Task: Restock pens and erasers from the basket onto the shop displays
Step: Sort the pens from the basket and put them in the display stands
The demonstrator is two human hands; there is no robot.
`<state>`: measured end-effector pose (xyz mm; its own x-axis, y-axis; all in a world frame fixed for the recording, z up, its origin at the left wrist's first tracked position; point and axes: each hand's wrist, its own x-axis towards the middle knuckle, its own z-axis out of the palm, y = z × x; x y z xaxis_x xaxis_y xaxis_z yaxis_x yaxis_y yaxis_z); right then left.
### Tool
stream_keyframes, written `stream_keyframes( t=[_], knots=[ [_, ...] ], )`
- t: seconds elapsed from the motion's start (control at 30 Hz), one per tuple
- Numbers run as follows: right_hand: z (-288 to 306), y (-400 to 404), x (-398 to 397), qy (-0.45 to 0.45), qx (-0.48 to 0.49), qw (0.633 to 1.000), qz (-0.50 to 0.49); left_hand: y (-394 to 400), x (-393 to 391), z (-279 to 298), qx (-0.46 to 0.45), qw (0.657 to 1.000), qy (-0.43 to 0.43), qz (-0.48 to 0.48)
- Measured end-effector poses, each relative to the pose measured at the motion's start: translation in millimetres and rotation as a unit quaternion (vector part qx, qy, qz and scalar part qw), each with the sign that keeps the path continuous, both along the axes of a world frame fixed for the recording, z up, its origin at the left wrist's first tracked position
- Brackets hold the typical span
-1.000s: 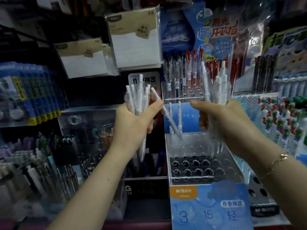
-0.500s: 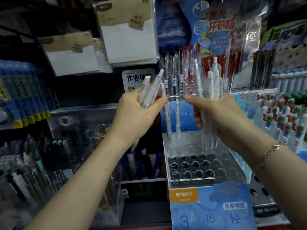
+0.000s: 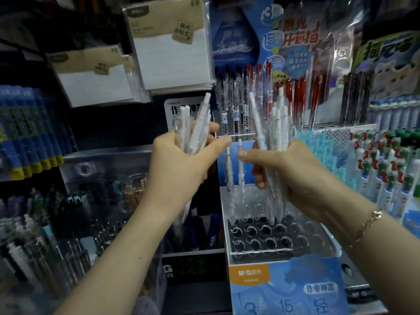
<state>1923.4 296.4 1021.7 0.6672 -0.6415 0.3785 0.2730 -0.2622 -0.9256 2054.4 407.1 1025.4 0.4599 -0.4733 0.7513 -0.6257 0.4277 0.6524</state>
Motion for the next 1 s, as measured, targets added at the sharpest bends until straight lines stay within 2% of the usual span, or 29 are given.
stream_keyframes(
  t=[0.1,0.27,0.57,0.77,0.9,1.0],
  knots=[
    [-1,9,-1,0.015,-0.06,0.998,0.019,-3,-14,11,0.024,0.997,0.039,-0.055],
    [-2,16,-1,0.016,-0.11,0.994,0.017,-12,-21,16,0.047,0.997,0.056,-0.039],
    [11,-14,-18,-0.089,-0.153,0.975,-0.134,-15,-19,29,-0.012,0.995,0.085,-0.051],
    [17,-20,-20,0.035,-0.159,0.986,-0.045,-27,-11,17,0.05,0.998,-0.014,0.033],
    [12,-16,-5,0.095,-0.134,0.985,-0.049,-28,-7,12,0.081,0.993,-0.054,0.068],
    [9,-15,1,0.107,-0.098,0.988,-0.049,-27,-6,15,0.091,0.991,-0.071,0.073]
  ],
)
